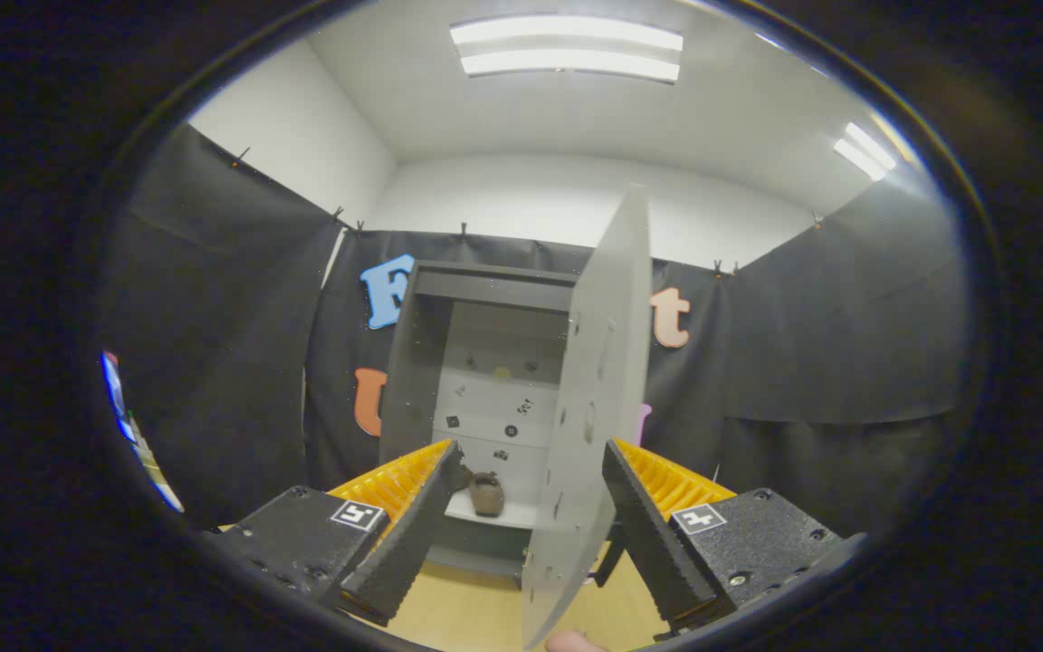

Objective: Open the shoe cabinet door, grab the shoes and put them into the shoe cabinet, then close the shoe cabinet door.

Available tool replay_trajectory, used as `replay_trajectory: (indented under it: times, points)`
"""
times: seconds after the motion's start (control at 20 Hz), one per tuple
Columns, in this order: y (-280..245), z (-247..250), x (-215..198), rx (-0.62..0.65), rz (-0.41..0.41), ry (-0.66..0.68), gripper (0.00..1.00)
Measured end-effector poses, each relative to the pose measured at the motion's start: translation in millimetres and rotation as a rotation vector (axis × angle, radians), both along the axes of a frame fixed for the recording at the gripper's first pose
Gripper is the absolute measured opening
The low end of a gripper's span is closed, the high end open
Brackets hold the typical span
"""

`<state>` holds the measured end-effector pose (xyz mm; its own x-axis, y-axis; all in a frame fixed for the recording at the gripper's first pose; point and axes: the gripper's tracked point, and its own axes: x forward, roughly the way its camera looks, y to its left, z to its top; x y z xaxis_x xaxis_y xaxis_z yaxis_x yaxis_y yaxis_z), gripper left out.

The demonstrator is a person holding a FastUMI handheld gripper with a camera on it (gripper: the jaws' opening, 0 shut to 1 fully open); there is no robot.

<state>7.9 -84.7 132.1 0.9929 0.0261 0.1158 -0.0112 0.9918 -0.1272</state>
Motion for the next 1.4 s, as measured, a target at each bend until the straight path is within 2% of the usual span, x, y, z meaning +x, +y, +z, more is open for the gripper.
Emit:
replay_trajectory:
  times: [0.15, 0.3, 0.45, 0.6, 0.7, 1.0, 1.4]
  points:
    - [-64.5, 2.2, -22.5, 0.05, -0.059, -0.009, 1.0]
    - [-122.8, -10.6, -24.9, 0.081, -0.104, 0.02, 1.0]
    - [-172.5, -41.7, -4.0, 0.112, -0.13, 0.121, 1.0]
    - [-228.5, -69.7, 34.7, 0.129, -0.199, 0.187, 1.0]
    - [-249.9, -88.1, 63.4, 0.122, -0.211, 0.216, 1.0]
    - [-259.3, -106.7, 122.2, 0.16, -0.165, 0.223, 1.0]
    - [-195.1, -113.1, 149.6, 0.218, -0.042, 0.228, 1.0]
